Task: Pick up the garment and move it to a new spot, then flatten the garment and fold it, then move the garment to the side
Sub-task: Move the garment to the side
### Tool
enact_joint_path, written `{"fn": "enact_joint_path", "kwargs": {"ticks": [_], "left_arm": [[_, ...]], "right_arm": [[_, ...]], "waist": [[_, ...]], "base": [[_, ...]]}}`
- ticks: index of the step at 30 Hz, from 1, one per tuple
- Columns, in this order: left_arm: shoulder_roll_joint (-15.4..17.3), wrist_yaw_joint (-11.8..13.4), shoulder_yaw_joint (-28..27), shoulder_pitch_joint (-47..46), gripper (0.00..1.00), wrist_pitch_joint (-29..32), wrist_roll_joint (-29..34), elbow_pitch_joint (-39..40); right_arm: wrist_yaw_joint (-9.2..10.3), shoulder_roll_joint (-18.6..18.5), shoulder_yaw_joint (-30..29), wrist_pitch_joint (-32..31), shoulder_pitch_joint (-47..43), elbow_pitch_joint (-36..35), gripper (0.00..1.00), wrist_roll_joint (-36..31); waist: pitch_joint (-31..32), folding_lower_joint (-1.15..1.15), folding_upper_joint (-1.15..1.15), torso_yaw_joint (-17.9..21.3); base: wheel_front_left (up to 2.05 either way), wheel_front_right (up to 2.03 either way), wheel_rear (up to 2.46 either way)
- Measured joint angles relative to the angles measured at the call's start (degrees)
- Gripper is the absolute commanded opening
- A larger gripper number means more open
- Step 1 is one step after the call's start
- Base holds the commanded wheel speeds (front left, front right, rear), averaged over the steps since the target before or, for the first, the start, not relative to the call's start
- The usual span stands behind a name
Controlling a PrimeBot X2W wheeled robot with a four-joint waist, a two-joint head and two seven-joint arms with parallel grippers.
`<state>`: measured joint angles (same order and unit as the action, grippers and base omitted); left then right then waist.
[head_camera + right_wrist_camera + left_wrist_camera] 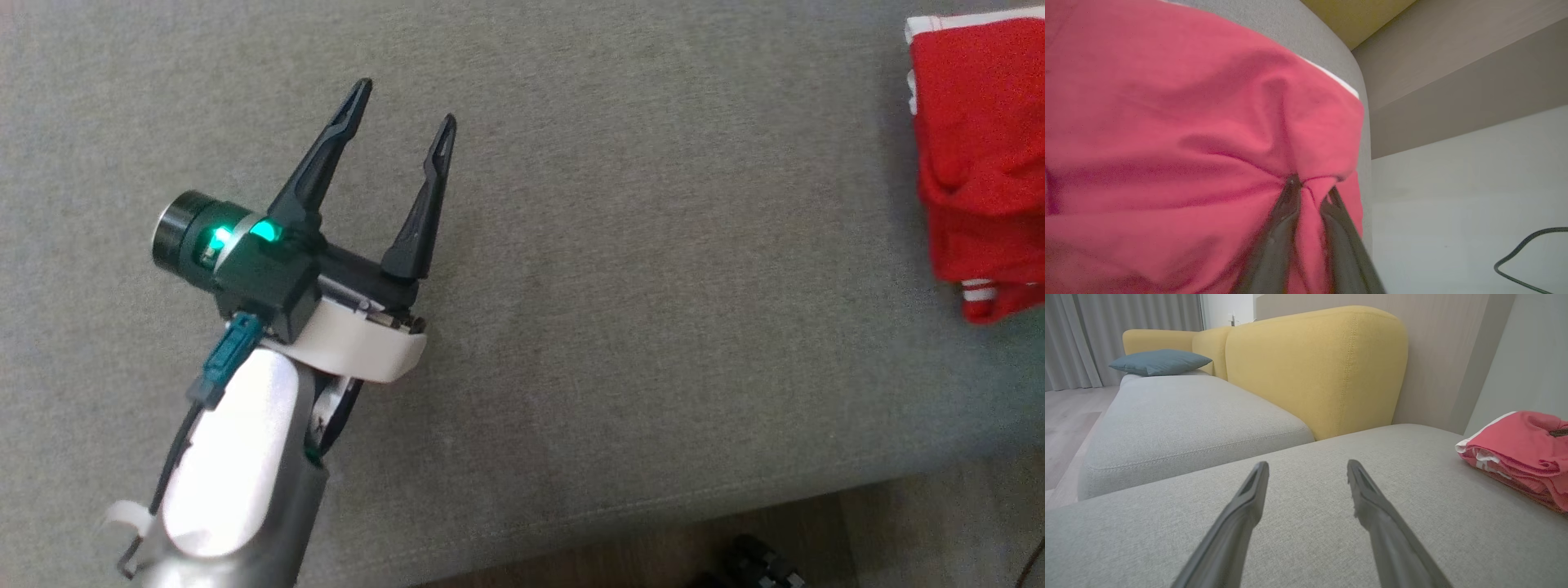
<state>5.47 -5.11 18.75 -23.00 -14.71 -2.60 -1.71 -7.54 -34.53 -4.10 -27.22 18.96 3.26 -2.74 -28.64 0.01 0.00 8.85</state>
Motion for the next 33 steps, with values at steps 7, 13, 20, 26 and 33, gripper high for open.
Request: {"fn": "enact_joint_path", "kwargs": {"ticks": [7, 13, 20, 26, 33], "left_arm": [[-0.2, 0.0, 0.7, -0.8, 1.00, 0.0, -0.1, 0.0], [-0.5, 0.1, 0.2, -0.5, 1.00, 0.0, -0.9, -0.4], [-0.6, 1.3, -2.0, 3.2, 1.00, 0.0, -1.6, -0.7], [-0.5, 2.7, -3.7, 8.0, 1.00, 0.0, -2.2, -1.7], [-0.6, 4.0, -5.1, 12.0, 1.00, 0.0, -3.2, -2.4]], "right_arm": [[0.00, 2.1, -5.1, 2.7, 1.7, 1.5, 1.00, -3.1], [0.00, 11.5, -13.6, 8.1, -1.9, -3.7, 1.00, -6.1], [0.01, 23.7, -15.0, 18.1, -8.1, -11.3, 1.00, -2.6], [0.01, 30.9, -9.6, 23.7, -12.9, -13.1, 1.00, 0.4], [0.01, 31.9, -2.9, 27.5, -13.1, -7.7, 1.00, 5.3]], "waist": [[-1.2, 0.00, 0.00, -2.1], [0.9, 0.00, 0.00, -3.2], [4.7, 0.00, 0.00, -3.8], [9.0, -0.01, 0.00, -4.9], [13.1, -0.01, 0.00, -8.2]], "base": [[0.00, 0.00, 0.00], [0.00, 0.00, 0.00], [0.00, 0.00, 0.00], [0.00, 0.00, 0.00], [0.00, 0.00, 0.00]]}}
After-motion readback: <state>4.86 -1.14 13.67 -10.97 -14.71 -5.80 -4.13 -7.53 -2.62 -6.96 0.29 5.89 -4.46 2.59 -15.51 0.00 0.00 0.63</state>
